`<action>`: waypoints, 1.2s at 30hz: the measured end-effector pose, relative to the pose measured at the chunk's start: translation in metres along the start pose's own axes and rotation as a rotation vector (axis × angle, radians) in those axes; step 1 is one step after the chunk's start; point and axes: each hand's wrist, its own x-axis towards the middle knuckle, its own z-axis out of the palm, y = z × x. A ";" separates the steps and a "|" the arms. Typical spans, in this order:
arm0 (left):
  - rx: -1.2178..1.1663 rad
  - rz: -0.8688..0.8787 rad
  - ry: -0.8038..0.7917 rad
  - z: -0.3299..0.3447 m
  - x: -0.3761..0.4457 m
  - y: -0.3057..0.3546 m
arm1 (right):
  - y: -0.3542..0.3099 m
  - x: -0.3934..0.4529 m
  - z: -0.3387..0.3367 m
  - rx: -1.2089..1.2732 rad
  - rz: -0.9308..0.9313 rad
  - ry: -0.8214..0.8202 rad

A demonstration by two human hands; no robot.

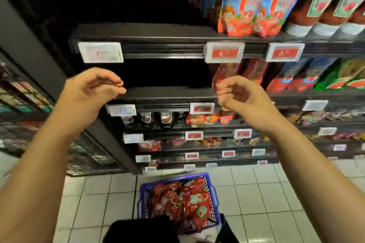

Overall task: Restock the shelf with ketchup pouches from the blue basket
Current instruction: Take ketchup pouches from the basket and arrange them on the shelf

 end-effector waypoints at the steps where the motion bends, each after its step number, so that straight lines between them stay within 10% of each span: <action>1: 0.065 -0.083 -0.021 0.009 -0.018 -0.020 | 0.026 -0.013 -0.007 -0.004 0.083 -0.050; 13: 0.319 -1.118 -0.199 0.165 -0.230 -0.191 | 0.285 -0.148 -0.021 -0.080 0.836 -0.294; 21: 0.518 -1.249 -0.436 0.202 -0.296 -0.294 | 0.378 -0.199 0.035 0.134 1.180 -0.184; 36: 0.480 -1.280 -0.260 0.301 -0.408 -0.609 | 0.699 -0.252 0.209 0.021 1.477 0.036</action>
